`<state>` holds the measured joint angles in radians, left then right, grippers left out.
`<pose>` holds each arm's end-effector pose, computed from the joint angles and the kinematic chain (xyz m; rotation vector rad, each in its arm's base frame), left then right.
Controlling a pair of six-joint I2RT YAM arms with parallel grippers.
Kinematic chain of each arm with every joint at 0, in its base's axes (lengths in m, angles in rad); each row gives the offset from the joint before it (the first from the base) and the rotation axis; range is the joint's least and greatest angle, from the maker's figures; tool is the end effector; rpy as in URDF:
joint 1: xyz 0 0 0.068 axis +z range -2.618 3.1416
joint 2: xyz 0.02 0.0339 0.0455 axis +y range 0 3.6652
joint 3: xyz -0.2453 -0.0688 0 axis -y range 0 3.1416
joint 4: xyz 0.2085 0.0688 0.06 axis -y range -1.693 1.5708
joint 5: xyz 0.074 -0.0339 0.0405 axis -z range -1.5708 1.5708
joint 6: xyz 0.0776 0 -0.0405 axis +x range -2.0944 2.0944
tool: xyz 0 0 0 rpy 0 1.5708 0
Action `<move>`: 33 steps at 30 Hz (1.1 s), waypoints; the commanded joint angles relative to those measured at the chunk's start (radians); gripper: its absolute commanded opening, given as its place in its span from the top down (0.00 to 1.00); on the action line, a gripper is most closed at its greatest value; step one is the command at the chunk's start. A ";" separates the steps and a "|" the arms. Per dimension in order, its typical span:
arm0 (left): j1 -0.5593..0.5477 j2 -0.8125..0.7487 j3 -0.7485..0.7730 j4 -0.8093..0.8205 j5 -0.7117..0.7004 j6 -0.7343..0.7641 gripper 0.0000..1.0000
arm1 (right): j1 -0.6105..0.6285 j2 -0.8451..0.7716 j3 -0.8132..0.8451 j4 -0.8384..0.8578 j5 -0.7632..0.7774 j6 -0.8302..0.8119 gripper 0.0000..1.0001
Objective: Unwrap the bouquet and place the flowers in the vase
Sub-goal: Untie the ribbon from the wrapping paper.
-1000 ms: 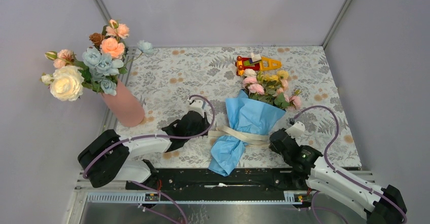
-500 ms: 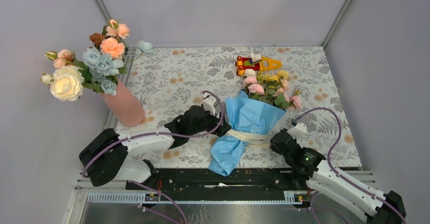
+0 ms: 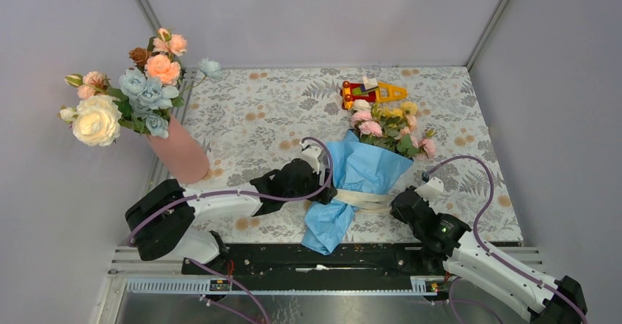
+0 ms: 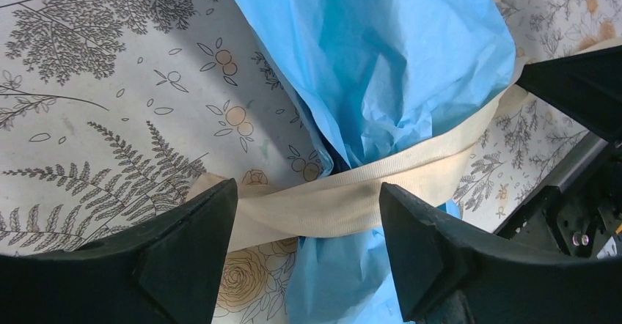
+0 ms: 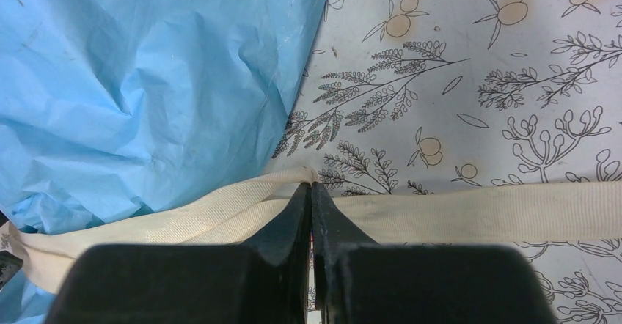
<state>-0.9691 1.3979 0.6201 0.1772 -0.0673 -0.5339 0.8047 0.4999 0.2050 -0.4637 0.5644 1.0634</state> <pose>0.1704 -0.2389 0.1660 0.4524 2.2333 -0.7639 0.1152 0.0598 0.1319 0.5558 2.1464 0.3814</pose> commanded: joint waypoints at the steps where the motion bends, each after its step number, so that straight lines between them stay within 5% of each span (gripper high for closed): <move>1: -0.011 0.004 0.046 -0.002 -0.101 -0.038 0.23 | -0.007 0.005 0.000 -0.008 0.048 0.017 0.98; 10: -0.021 -0.014 0.041 0.005 -0.061 -0.106 0.13 | -0.007 0.008 0.000 -0.008 0.052 0.013 0.99; 15: -0.032 -0.008 0.027 0.022 -0.047 -0.141 0.15 | -0.007 0.008 0.001 -0.008 0.054 0.013 0.99; 33: -0.037 -0.051 -0.001 0.014 -0.076 -0.167 0.78 | -0.007 -0.001 -0.007 -0.009 0.055 0.012 0.99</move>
<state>-1.0023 1.3960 0.6277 0.1661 -0.1127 -0.6956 0.8047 0.5018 0.2043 -0.4637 0.5659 1.0634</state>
